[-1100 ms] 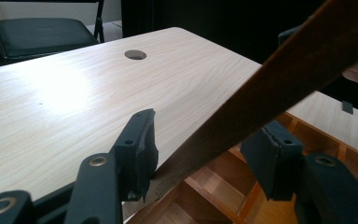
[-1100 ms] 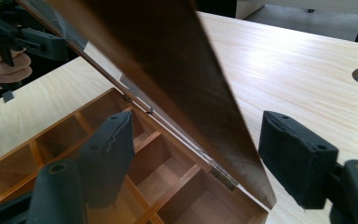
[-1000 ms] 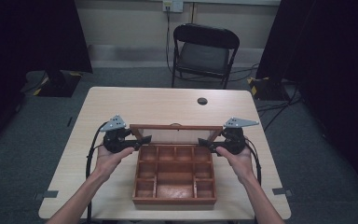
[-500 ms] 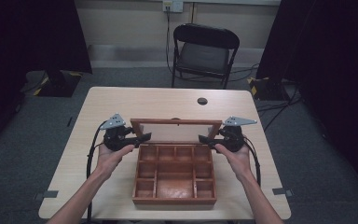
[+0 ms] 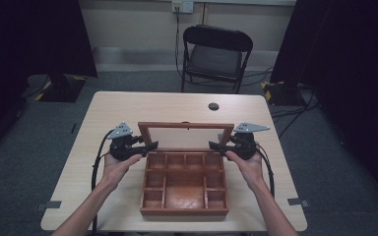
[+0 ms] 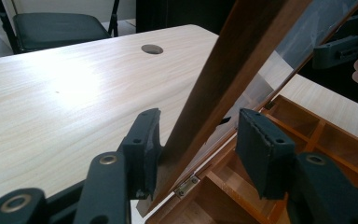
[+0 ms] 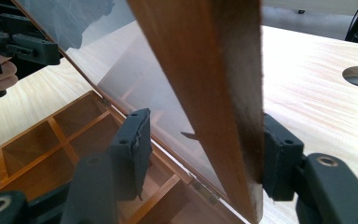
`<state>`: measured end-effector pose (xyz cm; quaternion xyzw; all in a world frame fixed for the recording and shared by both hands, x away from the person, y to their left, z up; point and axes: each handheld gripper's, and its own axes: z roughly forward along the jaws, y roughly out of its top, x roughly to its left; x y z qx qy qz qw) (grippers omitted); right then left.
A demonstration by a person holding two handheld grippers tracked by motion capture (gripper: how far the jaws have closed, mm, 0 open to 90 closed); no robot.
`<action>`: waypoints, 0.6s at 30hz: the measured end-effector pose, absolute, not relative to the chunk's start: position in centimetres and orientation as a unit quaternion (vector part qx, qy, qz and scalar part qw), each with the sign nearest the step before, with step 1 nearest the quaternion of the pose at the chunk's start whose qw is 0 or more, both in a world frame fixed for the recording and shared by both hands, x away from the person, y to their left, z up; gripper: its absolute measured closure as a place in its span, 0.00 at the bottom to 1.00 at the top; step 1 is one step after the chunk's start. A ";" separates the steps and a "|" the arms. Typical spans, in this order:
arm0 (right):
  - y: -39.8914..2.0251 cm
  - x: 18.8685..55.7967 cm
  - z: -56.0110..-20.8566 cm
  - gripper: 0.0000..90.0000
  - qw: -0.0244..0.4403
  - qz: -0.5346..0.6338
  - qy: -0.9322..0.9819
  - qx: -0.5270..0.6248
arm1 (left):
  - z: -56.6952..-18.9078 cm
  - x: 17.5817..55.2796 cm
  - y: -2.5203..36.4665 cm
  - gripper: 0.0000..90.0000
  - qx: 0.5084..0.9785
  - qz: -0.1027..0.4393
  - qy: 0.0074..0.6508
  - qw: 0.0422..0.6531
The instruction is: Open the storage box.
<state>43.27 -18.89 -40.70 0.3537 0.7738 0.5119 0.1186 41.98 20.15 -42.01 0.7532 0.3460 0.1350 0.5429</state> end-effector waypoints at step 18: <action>-19.0 44.2 -41.4 0.49 0.112 0.512 0.769 0.365 | -43.2 43.1 20.1 0.61 0.766 0.132 0.354 0.520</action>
